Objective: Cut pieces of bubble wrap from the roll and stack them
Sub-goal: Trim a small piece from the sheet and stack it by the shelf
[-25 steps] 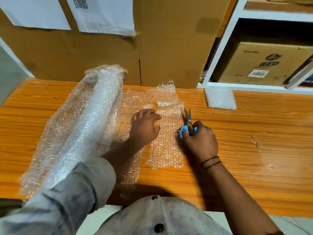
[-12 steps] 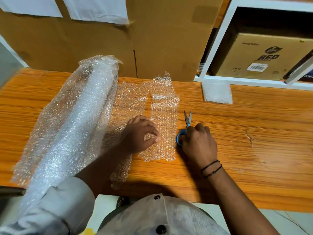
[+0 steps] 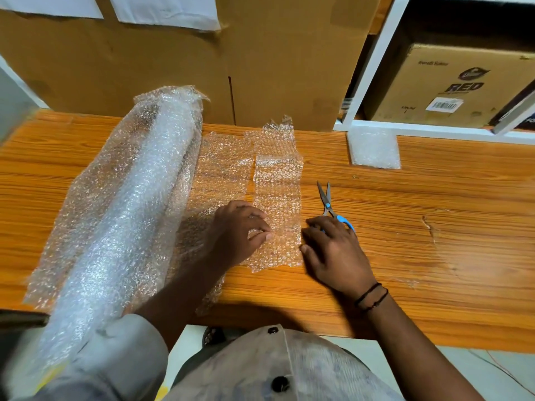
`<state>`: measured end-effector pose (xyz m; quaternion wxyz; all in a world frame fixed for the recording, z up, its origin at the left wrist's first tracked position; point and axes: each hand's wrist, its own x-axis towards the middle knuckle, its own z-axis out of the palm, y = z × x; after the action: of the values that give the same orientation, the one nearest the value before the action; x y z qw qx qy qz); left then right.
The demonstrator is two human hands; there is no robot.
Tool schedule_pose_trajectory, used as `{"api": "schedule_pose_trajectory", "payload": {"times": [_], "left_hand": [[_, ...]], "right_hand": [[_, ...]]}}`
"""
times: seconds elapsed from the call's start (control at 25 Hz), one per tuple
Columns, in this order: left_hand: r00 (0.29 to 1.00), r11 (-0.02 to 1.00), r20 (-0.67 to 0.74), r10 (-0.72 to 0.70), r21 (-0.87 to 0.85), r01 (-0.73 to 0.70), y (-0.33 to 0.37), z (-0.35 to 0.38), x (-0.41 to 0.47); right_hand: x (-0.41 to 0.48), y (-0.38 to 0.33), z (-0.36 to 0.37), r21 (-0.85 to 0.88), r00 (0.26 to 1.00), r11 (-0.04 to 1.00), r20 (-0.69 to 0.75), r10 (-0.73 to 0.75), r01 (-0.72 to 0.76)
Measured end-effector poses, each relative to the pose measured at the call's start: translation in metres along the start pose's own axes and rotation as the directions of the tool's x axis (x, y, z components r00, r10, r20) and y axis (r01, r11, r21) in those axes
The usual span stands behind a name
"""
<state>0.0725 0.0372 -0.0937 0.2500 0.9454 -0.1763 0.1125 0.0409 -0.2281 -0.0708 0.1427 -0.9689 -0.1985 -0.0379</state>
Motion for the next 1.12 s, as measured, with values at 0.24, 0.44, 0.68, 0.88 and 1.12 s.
{"api": "schedule_pose_trajectory", "payload": {"times": [0.24, 0.44, 0.68, 0.88, 1.12], "left_hand": [[0.999, 0.999, -0.044, 0.003, -0.040, -0.004, 0.000, 0.003, -0.003], [1.000, 0.997, -0.028, -0.007, -0.083, 0.005, 0.001, 0.001, -0.004], [1.000, 0.990, -0.003, -0.020, -0.138, 0.019, 0.000, -0.007, -0.006], [0.998, 0.921, 0.028, -0.056, -0.385, 0.063, -0.004, -0.020, 0.000], [0.982, 0.893, 0.043, -0.185, -0.410, 0.186, -0.002, -0.022, 0.013]], "right_hand": [[-0.009, -0.011, -0.002, 0.036, 0.996, 0.996, -0.019, -0.086, 0.086], [-0.004, -0.020, 0.005, 0.017, 0.979, 0.980, -0.044, -0.198, 0.199], [-0.004, -0.025, 0.005, 0.275, 0.995, 0.957, -0.068, -0.076, 0.092], [0.023, -0.028, -0.018, 0.575, 0.975, 0.807, -0.069, 0.210, -0.133], [0.082, -0.022, -0.019, 0.673, 0.883, 0.664, -0.034, 0.468, -0.326]]}}
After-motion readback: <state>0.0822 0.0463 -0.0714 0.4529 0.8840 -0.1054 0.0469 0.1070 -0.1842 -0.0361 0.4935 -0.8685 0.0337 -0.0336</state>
